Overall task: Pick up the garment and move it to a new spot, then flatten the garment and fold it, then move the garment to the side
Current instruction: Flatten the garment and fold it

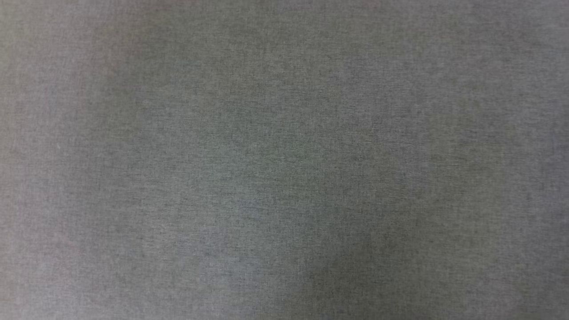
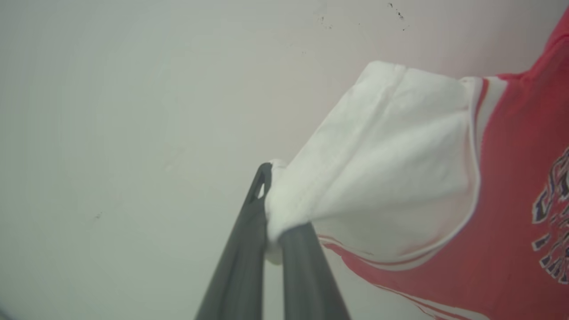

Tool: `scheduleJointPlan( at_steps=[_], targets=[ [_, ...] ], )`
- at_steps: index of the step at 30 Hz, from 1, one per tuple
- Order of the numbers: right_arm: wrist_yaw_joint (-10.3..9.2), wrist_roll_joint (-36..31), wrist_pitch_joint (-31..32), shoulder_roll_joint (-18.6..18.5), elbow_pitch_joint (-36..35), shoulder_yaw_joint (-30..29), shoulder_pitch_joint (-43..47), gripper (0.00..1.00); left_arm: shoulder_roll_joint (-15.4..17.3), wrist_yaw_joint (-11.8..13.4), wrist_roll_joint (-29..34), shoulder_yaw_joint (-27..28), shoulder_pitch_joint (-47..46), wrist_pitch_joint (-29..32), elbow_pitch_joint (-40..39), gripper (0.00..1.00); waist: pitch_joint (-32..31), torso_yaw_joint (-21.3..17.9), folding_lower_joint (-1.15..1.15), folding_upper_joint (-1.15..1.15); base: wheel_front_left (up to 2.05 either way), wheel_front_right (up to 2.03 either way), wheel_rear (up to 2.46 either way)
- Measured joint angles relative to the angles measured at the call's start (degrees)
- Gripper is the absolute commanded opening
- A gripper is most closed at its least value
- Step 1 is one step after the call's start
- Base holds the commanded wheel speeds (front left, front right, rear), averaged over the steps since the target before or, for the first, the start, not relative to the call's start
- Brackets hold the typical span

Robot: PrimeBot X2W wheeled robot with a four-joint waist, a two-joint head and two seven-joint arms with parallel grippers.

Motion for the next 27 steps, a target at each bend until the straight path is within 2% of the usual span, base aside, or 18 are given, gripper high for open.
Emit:
scheduleJointPlan(
  at_steps=[9,14,22,23,27],
  targets=[
    [0.00,3.9,-2.7,2.2,5.1,5.7,-0.5,0.00,-2.6,-1.6,-0.7,-0.8,-0.9,-4.3,7.0,0.00,2.7,1.3,0.00,0.00,0.00,0.00,0.00],
    [0.00,7.4,-3.9,2.7,6.2,9.9,4.3,0.00,-4.0,-2.3,-1.2,-2.5,2.5,-6.6,9.7,0.00,4.2,1.3,0.00,0.00,0.00,0.00,0.00],
    [0.00,13.7,-8.4,2.4,4.5,15.6,16.5,0.00,-6.1,-2.7,-4.0,-3.2,14.7,-10.7,10.1,0.00,3.9,0.9,0.00,0.00,0.00,0.00,0.00],
    [0.00,14.9,-9.9,2.0,3.7,16.9,20.1,0.00,-5.8,-2.2,-4.5,-3.2,18.8,-11.1,9.7,0.00,3.3,0.9,-0.01,0.00,0.00,0.00,0.00],
    [0.00,16.6,-11.5,1.1,2.2,18.8,26.2,0.00,-5.0,-0.8,-5.8,-2.5,25.9,-11.5,7.7,0.00,1.9,0.9,-0.01,0.00,0.00,0.00,0.00]
  ],
)
